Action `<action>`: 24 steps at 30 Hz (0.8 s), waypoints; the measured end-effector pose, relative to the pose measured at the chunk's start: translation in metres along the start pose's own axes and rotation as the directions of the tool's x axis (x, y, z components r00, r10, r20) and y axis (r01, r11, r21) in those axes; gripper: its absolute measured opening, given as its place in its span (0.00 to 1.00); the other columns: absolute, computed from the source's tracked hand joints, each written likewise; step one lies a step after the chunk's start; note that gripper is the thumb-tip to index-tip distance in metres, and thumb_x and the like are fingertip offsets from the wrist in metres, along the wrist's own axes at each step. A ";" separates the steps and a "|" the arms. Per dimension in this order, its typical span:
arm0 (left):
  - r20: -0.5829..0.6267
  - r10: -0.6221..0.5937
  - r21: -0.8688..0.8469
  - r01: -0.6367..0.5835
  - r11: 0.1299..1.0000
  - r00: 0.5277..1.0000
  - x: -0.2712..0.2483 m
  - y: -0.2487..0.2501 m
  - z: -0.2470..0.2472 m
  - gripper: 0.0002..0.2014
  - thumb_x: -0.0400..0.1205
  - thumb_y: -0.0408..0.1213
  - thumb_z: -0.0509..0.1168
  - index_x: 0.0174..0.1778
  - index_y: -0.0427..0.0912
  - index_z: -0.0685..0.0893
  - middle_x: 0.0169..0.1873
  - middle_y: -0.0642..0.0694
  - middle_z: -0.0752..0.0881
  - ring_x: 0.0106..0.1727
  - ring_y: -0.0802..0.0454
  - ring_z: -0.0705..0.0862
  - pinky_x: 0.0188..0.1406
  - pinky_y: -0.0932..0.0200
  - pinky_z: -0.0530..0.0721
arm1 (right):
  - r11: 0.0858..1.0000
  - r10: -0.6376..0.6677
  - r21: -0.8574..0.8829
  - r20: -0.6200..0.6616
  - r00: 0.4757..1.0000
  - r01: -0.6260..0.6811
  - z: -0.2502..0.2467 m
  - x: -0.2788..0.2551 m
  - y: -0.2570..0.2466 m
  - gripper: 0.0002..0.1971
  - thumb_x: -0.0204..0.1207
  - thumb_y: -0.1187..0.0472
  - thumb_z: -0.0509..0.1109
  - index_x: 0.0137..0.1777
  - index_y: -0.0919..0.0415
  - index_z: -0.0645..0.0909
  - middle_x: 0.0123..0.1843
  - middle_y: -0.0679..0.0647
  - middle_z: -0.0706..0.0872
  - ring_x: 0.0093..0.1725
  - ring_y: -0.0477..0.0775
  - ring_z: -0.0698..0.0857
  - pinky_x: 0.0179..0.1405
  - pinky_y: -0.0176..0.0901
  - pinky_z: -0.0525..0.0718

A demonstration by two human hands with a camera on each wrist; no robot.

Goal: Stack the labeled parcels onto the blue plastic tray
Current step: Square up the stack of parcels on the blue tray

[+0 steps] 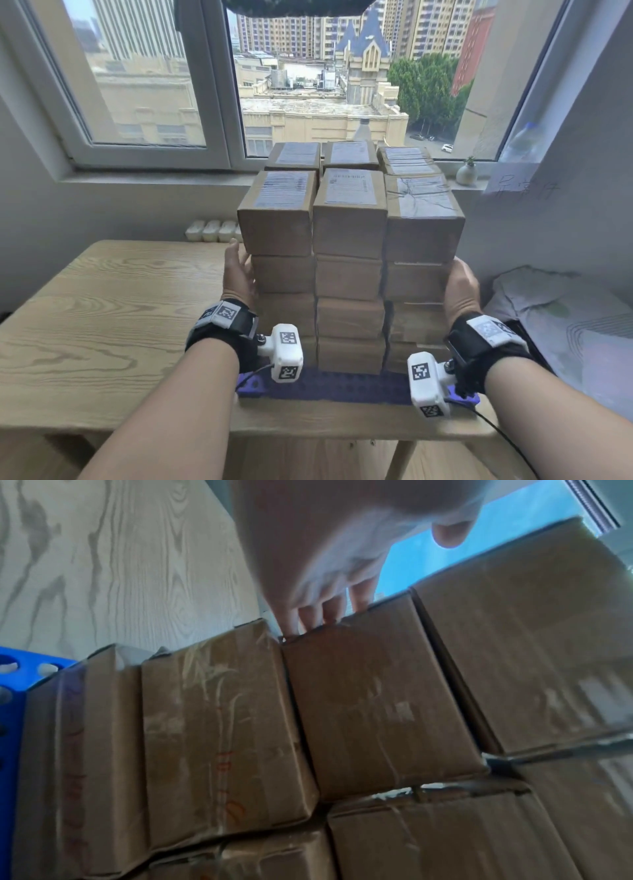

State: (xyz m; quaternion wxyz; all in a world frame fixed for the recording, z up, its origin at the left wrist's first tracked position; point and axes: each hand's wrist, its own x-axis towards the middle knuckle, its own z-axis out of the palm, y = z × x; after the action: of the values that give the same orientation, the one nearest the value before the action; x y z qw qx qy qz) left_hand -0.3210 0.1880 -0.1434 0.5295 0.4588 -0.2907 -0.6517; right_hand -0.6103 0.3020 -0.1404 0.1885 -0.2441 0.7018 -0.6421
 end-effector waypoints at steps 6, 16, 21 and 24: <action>0.002 -0.039 -0.042 0.039 0.998 0.999 0.007 0.000 0.009 0.29 0.84 0.60 0.55 0.70 0.42 0.81 0.53 0.47 0.86 0.47 0.53 0.84 0.44 0.58 0.82 | 0.999 0.014 -0.043 0.020 1.000 -0.013 0.002 0.013 0.005 0.14 0.86 0.61 0.57 0.48 0.64 0.84 0.51 0.60 0.82 0.51 0.53 0.75 0.48 0.39 0.69; 0.014 -0.042 -0.012 0.042 0.999 0.999 0.003 0.000 0.012 0.25 0.86 0.59 0.52 0.63 0.43 0.80 0.45 0.49 0.84 0.42 0.55 0.82 0.20 0.71 0.80 | 1.000 0.006 -0.020 0.026 1.000 -0.006 0.002 0.010 0.001 0.23 0.72 0.50 0.59 0.53 0.67 0.85 0.49 0.60 0.81 0.50 0.55 0.74 0.52 0.44 0.70; 0.014 -0.014 0.008 0.014 1.000 1.000 0.002 0.000 0.007 0.23 0.86 0.59 0.52 0.58 0.44 0.81 0.45 0.50 0.84 0.44 0.56 0.83 0.35 0.62 0.80 | 0.994 -0.007 -0.113 0.008 1.000 0.008 -0.002 0.013 0.005 0.18 0.86 0.61 0.58 0.57 0.74 0.84 0.50 0.60 0.81 0.50 0.56 0.73 0.46 0.38 0.64; 0.013 0.010 0.024 -0.010 1.000 1.000 0.002 -0.002 0.003 0.24 0.85 0.60 0.53 0.57 0.45 0.83 0.46 0.49 0.85 0.45 0.56 0.83 0.41 0.61 0.79 | 0.985 -0.026 -0.168 0.020 0.999 0.029 -0.006 0.014 0.008 0.18 0.86 0.60 0.58 0.59 0.73 0.84 0.51 0.62 0.81 0.50 0.55 0.73 0.40 0.34 0.61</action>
State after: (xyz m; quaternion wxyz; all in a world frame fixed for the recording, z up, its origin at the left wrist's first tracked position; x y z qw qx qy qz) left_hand -0.3248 0.1865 -0.1439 0.5253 0.4593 -0.3044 -0.6484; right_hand -0.6257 0.2993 -0.1466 0.1644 -0.2743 0.7484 -0.5811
